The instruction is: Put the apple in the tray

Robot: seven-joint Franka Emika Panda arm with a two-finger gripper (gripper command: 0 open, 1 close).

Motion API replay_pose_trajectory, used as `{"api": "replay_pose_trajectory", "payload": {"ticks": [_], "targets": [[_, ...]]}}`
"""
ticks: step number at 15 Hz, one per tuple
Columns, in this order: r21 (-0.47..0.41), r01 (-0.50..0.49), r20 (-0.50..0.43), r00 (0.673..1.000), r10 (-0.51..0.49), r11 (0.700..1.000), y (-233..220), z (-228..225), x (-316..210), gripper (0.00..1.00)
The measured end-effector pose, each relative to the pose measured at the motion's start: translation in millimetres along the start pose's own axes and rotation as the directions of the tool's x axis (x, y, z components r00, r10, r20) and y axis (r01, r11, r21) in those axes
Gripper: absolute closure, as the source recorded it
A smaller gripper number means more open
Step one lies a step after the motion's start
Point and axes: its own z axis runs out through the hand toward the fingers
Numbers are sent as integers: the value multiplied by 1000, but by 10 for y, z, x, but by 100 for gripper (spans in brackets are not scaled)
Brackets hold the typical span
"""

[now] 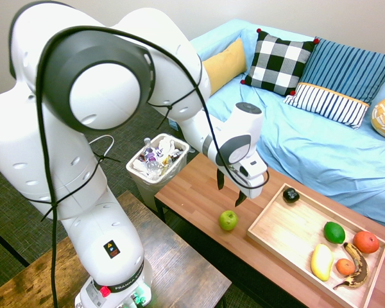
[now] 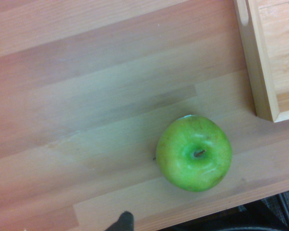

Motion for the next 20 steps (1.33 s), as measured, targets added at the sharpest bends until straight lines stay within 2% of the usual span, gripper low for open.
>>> {"api": "replay_pose_trajectory", "payload": {"ticks": [7,17,18,20], "targets": [[-12,-26,53,998,27,1000,-1,718,192,0],[-16,-41,78,996,42,999,-114,1161,298,0],[-23,-40,82,996,41,999,-122,1209,284,100],[-32,-40,83,996,43,999,-106,1314,270,100]]}}
